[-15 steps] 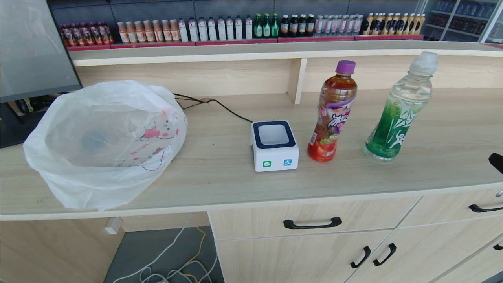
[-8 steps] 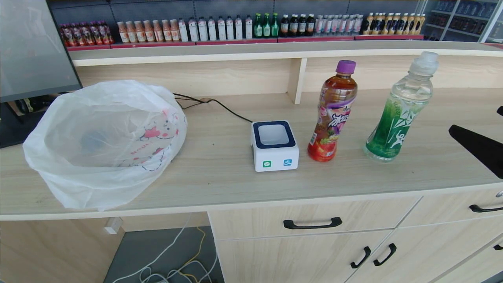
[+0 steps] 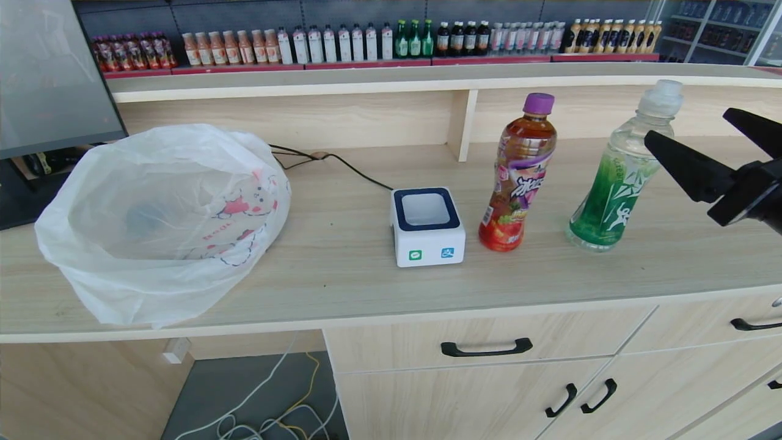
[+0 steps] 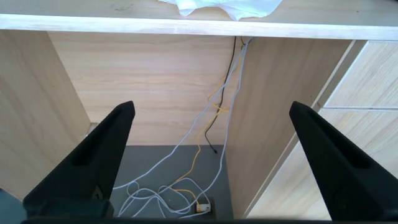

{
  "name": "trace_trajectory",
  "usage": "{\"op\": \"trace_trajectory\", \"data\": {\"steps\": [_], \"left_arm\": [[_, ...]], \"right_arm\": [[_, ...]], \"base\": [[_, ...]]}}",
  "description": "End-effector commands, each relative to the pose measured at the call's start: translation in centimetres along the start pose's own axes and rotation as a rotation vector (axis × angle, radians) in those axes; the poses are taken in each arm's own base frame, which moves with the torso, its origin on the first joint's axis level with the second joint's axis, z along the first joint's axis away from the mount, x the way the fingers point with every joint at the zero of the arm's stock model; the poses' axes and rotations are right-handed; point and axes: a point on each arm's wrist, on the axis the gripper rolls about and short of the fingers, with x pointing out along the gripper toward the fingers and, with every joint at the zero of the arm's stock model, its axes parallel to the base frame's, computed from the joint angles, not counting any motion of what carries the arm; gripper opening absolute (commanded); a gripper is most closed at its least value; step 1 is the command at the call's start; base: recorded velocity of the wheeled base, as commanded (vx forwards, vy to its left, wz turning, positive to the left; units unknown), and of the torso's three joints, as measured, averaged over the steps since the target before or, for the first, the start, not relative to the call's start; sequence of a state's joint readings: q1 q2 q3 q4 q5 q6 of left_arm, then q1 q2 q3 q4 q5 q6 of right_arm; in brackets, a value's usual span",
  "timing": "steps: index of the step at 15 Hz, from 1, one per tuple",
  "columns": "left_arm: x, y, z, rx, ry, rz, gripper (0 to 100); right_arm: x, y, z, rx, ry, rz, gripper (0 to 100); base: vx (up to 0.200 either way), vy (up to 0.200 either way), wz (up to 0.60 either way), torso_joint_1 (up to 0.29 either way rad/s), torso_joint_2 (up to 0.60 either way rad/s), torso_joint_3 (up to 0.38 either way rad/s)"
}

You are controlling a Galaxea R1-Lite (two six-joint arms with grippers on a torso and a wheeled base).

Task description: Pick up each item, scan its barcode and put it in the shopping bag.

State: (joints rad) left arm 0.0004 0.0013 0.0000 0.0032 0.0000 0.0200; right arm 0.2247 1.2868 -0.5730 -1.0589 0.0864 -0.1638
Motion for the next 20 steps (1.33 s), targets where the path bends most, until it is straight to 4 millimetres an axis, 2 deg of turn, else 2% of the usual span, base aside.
{"op": "trace_trajectory", "data": {"steps": [1,5,8,11,15,20], "left_arm": [[0.0,0.0,0.0,0.0,0.0,0.0,100],[0.0,0.0,0.0,0.0,0.0,0.001,100],[0.0,0.0,0.0,0.0,0.0,0.001,100],[0.0,0.0,0.0,0.0,0.0,0.001,100],[0.0,0.0,0.0,0.0,0.0,0.001,100],[0.0,0.0,0.0,0.0,0.0,0.0,100]], "right_arm": [[2.0,0.0,-1.2,0.007,0.036,-0.009,100],[2.8,0.3,-1.9,0.025,0.043,-0.011,100],[3.0,2.3,-3.3,0.056,0.088,0.072,100],[3.9,2.9,-4.9,0.059,0.139,0.091,100],[4.2,4.9,-5.5,0.08,0.155,0.16,100],[4.9,6.8,-6.6,0.12,0.204,0.16,100]], "base": [[0.0,0.0,0.0,0.0,0.0,0.0],[0.0,0.0,0.0,0.0,0.0,0.0],[0.0,0.0,0.0,0.0,0.0,0.0],[0.0,0.0,0.0,0.0,0.0,0.0],[0.0,0.0,0.0,0.0,0.0,0.0],[0.0,0.0,0.0,0.0,0.0,0.0]]}}
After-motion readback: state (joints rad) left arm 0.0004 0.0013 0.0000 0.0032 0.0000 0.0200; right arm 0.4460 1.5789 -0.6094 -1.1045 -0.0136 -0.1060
